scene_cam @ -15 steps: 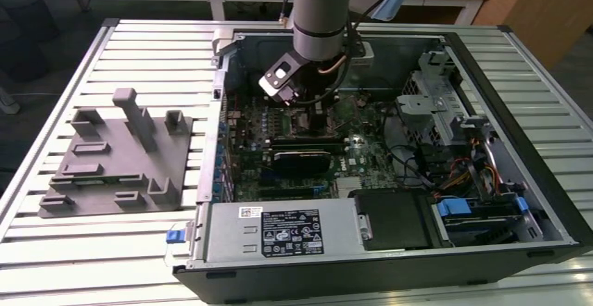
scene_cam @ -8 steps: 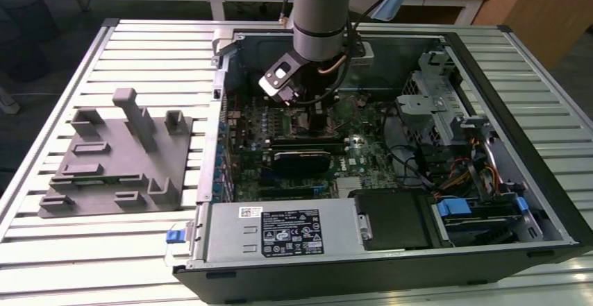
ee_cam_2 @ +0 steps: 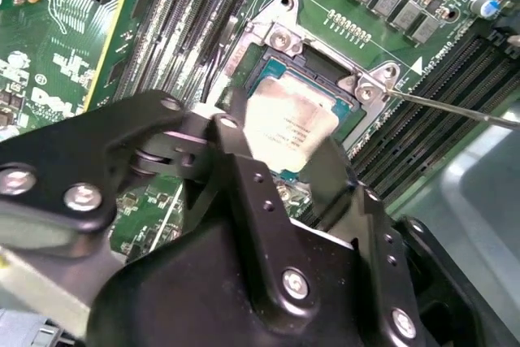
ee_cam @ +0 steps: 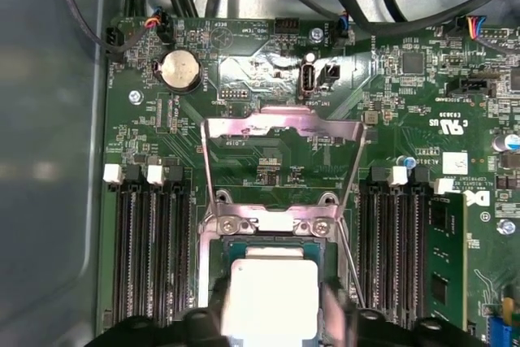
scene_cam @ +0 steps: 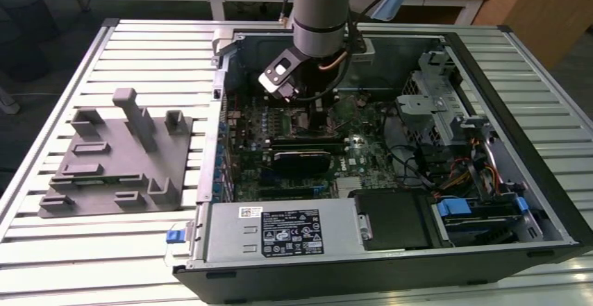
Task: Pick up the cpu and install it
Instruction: 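Place the cpu into insertion slot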
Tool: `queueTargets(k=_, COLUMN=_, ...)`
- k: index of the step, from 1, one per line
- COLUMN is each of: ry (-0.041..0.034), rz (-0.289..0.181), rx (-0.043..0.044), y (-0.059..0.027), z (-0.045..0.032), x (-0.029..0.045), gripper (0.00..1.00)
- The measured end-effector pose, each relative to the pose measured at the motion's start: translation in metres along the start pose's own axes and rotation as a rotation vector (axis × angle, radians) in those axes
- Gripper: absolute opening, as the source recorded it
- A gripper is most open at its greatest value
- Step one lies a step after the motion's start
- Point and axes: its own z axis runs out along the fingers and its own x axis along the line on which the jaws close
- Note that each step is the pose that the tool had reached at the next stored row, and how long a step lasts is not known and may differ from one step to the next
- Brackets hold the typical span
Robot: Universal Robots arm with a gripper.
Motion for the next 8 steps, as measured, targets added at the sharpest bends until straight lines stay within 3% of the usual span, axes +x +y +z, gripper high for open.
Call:
queueTargets(k=2, ry=0.0001, rz=0.0, rx=-0.0001, y=0.0001, z=-0.0021, x=0.0, gripper=0.48)
queueTargets(k=3, ry=0.0001, rz=0.0, rx=-0.0001, y=0.0002, z=-0.0034, x=0.0, gripper=0.48)
queueTargets(k=8, ry=0.0001, rz=0.0, rx=-0.0001, y=0.0004, z=-0.009, x=0.0, gripper=0.25)
